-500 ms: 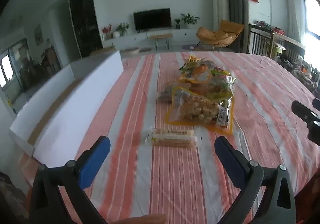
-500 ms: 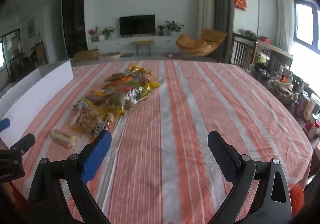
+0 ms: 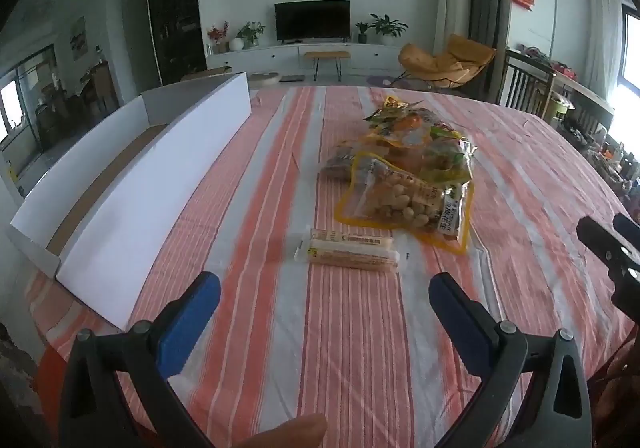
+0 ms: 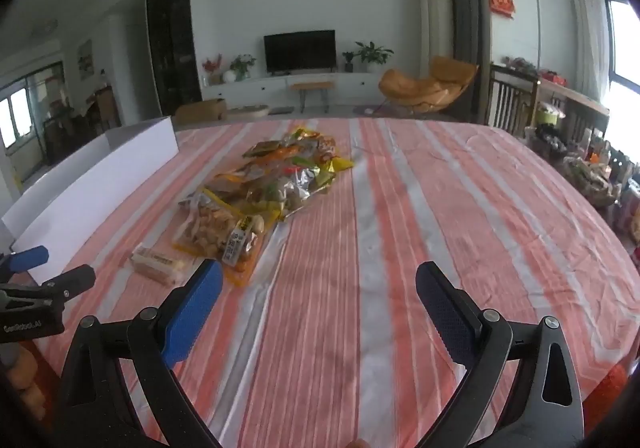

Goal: Organize snacks
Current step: 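Move both tools toward the snack pile on the table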

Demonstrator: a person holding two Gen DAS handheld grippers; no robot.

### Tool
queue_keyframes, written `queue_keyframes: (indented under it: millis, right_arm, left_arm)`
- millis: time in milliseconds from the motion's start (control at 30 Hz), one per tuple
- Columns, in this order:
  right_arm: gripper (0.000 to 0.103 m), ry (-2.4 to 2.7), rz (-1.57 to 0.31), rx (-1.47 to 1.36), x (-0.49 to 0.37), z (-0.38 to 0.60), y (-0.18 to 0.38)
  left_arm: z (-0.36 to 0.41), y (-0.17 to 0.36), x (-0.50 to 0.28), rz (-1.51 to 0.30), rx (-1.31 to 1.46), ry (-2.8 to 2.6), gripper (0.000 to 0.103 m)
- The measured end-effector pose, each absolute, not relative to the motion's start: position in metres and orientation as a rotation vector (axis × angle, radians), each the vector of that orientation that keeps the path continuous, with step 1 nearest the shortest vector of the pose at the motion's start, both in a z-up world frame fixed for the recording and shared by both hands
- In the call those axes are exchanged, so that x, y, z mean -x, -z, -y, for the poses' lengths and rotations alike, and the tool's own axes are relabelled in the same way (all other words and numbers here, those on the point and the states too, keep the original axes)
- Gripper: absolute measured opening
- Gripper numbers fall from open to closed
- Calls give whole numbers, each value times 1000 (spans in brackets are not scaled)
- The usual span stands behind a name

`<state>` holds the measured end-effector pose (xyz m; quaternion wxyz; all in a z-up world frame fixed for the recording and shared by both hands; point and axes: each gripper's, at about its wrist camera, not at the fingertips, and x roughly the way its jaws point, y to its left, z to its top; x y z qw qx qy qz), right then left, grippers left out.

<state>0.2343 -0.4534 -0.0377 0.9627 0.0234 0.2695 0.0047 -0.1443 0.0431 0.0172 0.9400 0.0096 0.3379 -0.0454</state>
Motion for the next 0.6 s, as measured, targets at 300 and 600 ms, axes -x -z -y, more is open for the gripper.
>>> queue_keyframes:
  millis: [300, 600]
  right_arm:
    - [99, -107, -527, -46, -241, 456, 13]
    - [99, -230, -528, 184, -299, 455, -85]
  left_arm:
    - [-77, -88, 260, -609, -170, 138, 103]
    - [-157, -237, 370, -483, -188, 113, 103]
